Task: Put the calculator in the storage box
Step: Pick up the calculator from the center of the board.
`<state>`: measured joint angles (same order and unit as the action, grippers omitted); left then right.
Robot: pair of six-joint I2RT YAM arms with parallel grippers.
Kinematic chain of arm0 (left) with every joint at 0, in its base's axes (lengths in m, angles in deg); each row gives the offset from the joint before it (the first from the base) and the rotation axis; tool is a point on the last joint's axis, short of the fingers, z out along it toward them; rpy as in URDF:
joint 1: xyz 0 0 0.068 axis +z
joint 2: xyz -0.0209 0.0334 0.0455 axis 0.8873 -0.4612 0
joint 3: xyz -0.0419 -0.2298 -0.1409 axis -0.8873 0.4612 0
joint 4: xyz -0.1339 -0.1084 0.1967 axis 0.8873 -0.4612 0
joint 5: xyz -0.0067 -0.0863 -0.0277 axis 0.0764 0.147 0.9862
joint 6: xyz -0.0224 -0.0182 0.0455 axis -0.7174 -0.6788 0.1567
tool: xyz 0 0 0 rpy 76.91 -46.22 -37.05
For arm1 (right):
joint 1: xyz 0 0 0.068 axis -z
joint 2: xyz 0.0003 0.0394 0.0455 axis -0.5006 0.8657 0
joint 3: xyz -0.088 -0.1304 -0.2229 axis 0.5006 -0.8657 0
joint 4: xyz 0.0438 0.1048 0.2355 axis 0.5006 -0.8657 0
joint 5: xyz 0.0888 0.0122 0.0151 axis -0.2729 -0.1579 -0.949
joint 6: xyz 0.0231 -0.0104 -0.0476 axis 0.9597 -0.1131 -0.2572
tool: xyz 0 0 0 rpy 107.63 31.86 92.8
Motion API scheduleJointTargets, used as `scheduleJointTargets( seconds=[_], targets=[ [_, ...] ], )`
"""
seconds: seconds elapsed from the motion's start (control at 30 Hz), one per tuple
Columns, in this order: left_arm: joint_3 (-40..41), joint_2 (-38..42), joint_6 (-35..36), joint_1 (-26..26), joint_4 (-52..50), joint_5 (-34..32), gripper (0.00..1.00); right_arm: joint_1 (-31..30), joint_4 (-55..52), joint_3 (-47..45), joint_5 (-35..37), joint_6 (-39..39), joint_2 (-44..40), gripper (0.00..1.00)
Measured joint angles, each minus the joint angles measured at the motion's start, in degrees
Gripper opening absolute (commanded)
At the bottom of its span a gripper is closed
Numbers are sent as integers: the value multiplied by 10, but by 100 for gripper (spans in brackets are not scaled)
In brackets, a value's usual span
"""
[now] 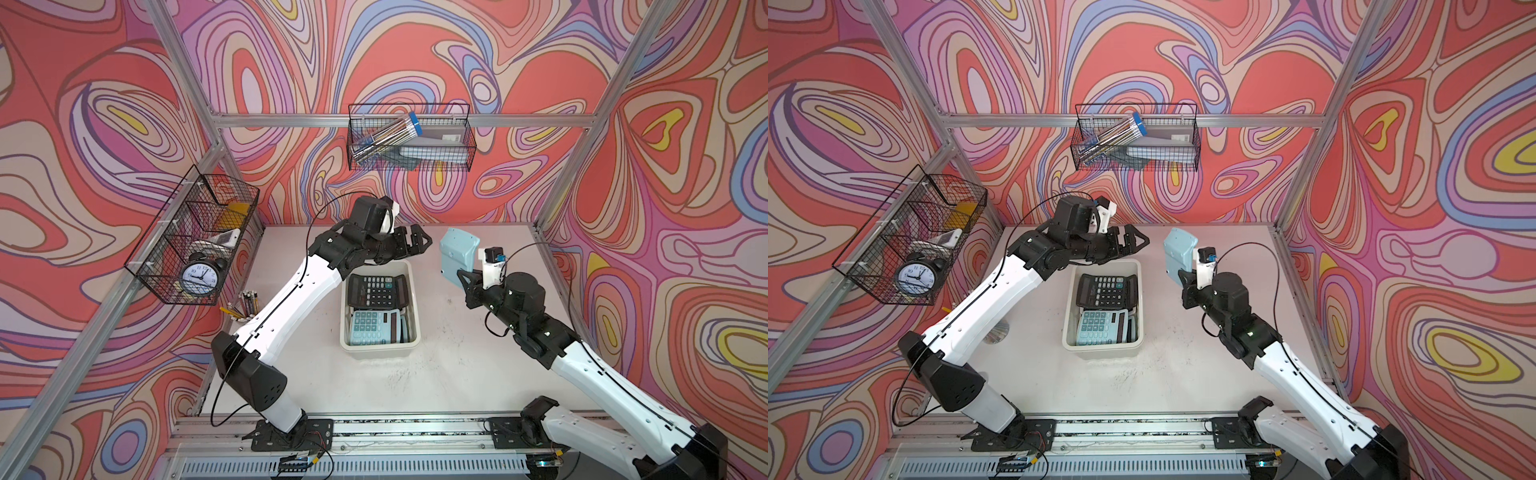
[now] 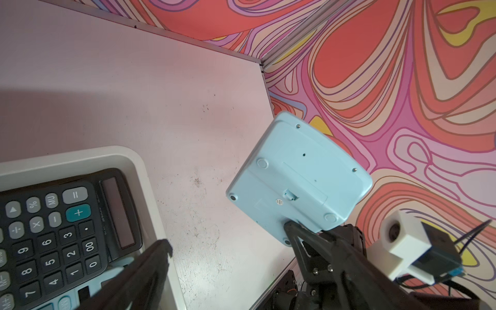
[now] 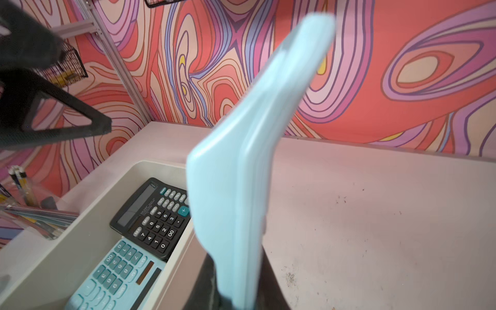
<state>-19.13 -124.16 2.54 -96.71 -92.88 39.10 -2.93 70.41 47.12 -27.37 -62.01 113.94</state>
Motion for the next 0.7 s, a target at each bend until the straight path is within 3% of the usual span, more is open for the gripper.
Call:
scheduleJointTargets(
  seconds=[0.27,0.43,0.7],
  targets=[
    [3,26,-21,8,-33,-1,99,-151,110,0,209,-230,118,0],
    [2,39,-31,20,-69,-16,87,-200,196,0,311,-382,192,0],
    [-30,39,-38,23,-157,-51,72,-244,404,-9,408,-611,270,0]
  ],
)
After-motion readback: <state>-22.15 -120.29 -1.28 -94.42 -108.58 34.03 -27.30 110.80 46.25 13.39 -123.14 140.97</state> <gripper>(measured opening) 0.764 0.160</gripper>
